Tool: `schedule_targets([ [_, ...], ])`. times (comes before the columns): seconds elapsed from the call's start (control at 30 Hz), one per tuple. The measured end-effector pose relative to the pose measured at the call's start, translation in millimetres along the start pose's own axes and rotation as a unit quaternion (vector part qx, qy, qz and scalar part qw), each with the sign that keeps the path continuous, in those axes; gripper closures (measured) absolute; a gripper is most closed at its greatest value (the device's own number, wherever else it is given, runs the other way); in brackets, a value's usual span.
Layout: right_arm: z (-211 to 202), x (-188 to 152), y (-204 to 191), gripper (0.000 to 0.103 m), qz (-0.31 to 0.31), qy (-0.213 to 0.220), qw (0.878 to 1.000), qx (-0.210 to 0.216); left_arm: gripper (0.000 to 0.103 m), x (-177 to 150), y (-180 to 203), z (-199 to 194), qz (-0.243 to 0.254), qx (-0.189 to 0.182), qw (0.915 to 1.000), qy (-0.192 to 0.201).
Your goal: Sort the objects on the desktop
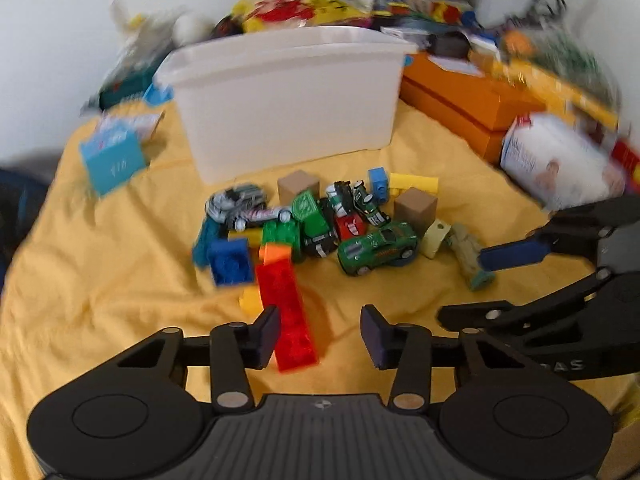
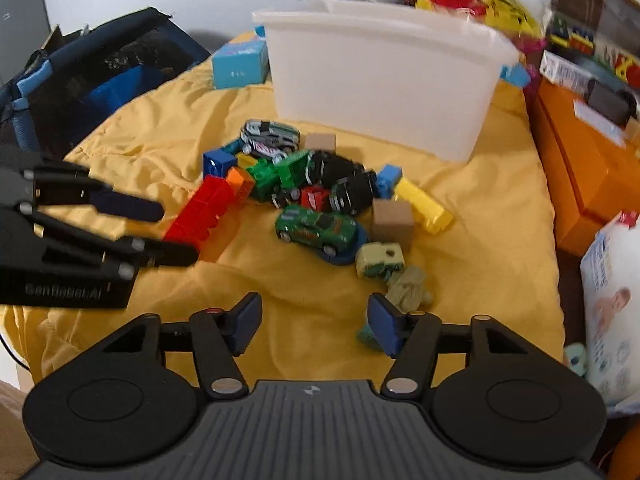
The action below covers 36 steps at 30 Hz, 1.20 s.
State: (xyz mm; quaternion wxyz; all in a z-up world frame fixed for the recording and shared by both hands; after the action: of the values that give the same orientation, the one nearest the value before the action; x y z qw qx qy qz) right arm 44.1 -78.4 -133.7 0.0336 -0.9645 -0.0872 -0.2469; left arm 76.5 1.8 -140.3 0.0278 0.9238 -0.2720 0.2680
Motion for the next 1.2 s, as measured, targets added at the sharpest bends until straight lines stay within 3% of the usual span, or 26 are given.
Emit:
schedule_targets([
  [0.1,-1,1,2,0.042,0.003,0.003,1.0,-0.006,0.054,-1,2,21,0.032,0.053,0.9976,-0.03],
  [0.13,-2,1,3,0.042,0.001,0.008,1.0,-0.013,0.056,-3,2,28,0.036,0.055,0.997,-0.041],
  [0.17,-3,2,4,0.042,-0.001,0.011,1.0,-0.02,0.064,-5,2,33,0.039,0.055,0.9966,-0.047],
  [0.27,-3,0,8,0.042,-0.009,0.012,0.999,-0.048,0.074,-9,-3,31,0.028,0.042,0.9978,-0.044],
  [0.33,-4,-1,13,0.042,0.001,0.013,0.999,-0.052,0.076,-9,-5,24,-0.015,-0.035,0.9982,-0.047],
  [0.37,-5,-1,17,0.042,0.005,0.016,0.998,-0.055,0.076,-7,-3,18,-0.048,-0.099,0.9929,-0.045],
  [0.47,-6,1,24,0.042,0.014,0.021,0.997,-0.066,0.076,-4,5,10,-0.118,-0.244,0.9616,-0.047],
  [0.53,-6,2,26,0.042,0.018,0.022,0.997,-0.066,0.075,-9,6,21,-0.148,-0.272,0.9488,-0.064],
  [0.6,-5,3,23,0.042,0.013,0.022,0.998,-0.064,0.068,-18,-3,29,-0.162,-0.235,0.9554,-0.075],
  [0.67,-5,4,20,0.042,0.008,0.026,0.998,-0.06,0.052,-21,-10,22,-0.136,-0.177,0.9732,-0.055],
  [0.73,-5,5,17,0.041,0.003,0.028,0.998,-0.057,0.049,-18,-12,12,-0.079,-0.096,0.9918,-0.03],
  [0.8,-3,6,15,0.041,0.003,0.027,0.998,-0.055,0.05,-14,-11,3,-0.011,-0.025,0.9996,-0.003],
  [0.87,-2,7,14,0.041,0.0,0.027,0.998,-0.055,0.05,-9,-5,-9,0.035,0.0,0.9991,0.022],
  [1.0,-2,8,12,0.041,-0.005,0.029,0.998,-0.054,0.05,-5,22,-25,0.102,-0.018,0.9931,0.055],
  [1.2,-2,7,15,0.041,-0.003,0.029,0.998,-0.06,0.052,-10,30,8,0.128,-0.001,0.9918,0.0],
])
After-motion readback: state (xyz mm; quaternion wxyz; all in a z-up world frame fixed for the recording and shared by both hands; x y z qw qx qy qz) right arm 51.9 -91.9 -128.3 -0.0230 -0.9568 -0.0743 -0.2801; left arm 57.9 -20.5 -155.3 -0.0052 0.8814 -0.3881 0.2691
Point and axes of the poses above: each gripper's, at about its wrist camera, not at the fingertips, and z roughly the way its jaws point, y to its right, x to its top, the point moved 9 cm from there along z, roughly the way its jaws point, and after that the axes turned 10 degrees about -y, right-handed, at the moved point
